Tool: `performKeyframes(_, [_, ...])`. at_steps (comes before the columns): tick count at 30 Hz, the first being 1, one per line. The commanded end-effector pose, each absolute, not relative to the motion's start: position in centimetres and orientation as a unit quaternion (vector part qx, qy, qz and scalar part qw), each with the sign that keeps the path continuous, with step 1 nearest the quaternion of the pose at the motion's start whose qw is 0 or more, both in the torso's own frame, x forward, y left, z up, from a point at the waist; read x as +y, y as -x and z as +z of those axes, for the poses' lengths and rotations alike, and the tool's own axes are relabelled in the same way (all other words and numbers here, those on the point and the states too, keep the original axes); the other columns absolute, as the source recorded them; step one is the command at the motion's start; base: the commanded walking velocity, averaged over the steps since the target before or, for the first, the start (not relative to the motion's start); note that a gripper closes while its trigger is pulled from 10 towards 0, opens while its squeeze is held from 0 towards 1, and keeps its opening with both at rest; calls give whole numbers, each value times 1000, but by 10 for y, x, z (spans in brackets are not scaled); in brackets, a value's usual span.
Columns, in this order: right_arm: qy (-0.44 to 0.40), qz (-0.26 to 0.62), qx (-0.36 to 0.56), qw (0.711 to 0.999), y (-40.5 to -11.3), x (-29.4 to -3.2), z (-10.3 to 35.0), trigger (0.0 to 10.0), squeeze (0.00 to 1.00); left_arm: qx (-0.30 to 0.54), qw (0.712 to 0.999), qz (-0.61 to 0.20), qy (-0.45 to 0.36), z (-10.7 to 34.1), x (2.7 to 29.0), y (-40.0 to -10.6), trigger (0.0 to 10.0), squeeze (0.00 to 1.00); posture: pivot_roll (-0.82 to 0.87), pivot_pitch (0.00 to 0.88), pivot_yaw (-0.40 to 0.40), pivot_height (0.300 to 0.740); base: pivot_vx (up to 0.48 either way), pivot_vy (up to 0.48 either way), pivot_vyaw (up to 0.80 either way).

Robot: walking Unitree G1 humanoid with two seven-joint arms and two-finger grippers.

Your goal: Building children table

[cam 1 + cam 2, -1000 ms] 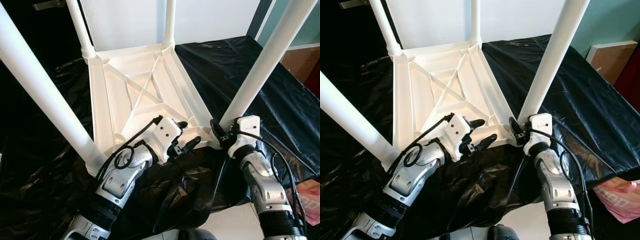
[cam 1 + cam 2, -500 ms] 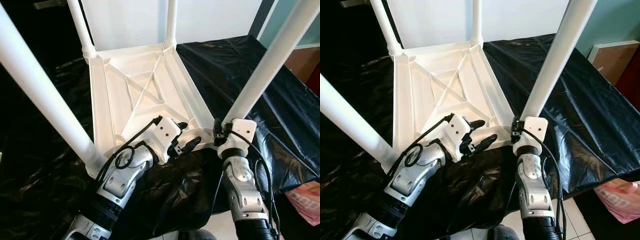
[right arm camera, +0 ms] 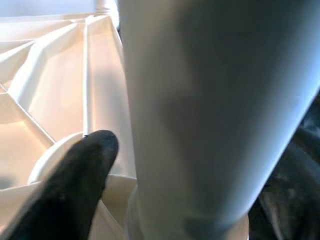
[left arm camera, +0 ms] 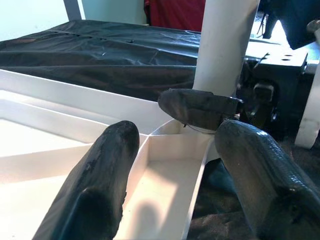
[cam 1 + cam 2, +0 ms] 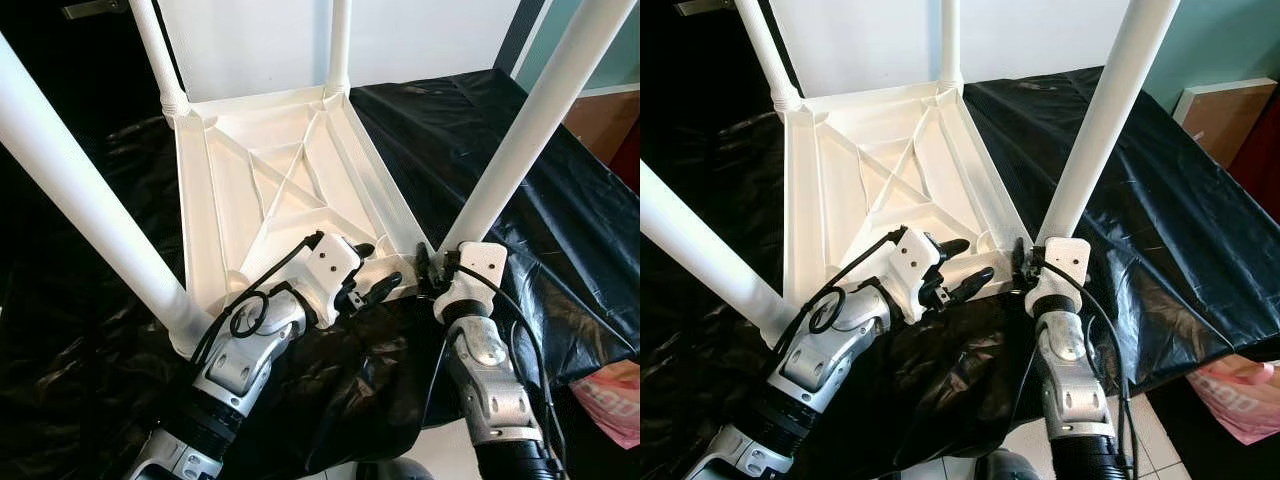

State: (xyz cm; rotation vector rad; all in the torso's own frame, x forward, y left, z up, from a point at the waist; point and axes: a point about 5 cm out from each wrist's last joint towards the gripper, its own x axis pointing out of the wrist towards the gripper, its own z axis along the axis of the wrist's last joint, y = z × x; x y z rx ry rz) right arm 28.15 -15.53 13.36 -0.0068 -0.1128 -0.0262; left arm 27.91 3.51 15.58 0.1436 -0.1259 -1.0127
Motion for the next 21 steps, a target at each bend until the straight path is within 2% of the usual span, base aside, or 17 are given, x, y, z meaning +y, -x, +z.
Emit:
performKeyframes(1, [16, 19, -64, 998, -280, -164, 135, 10000, 1000, -62, 848, -521, -71, 158, 34, -276, 10000, 0, -25, 104, -15, 740, 0, 0, 0])
performKeyframes(7, [39, 93, -66, 993, -281, -177, 138, 10000, 1000, -61, 849, -520, -72, 157, 35, -277, 10000, 0, -26, 108, -21, 740, 0, 0, 0])
performKeyframes(8, [40, 106, -65, 991, -282, -180, 138, 10000, 82, -60, 849, -520, -72, 157, 35, -277, 10000, 0, -26, 108, -21, 740, 0, 0, 0])
performKeyframes(9, [42, 140, -62, 987, -284, -182, 140, 10000, 0, -60, 850, -519, -72, 157, 35, -277, 10000, 0, -29, 109, -22, 740, 0, 0, 0])
performKeyframes(12, [44, 173, -59, 982, -285, -183, 142, 10000, 0, -60, 850, -518, -72, 157, 35, -278, 10000, 0, -29, 108, -22, 740, 0, 0, 0])
performKeyframes(14, [62, 237, -51, 968, -293, -183, 147, 10000, 0, -60, 850, -518, -70, 157, 34, -278, 10000, 0, -28, 106, -23, 740, 0, 0, 0])
performKeyframes(21, [83, 288, -37, 953, -302, -179, 147, 10000, 0, -62, 851, -517, -68, 158, 33, -278, 10000, 0, -9, 105, -38, 740, 0, 0, 0])
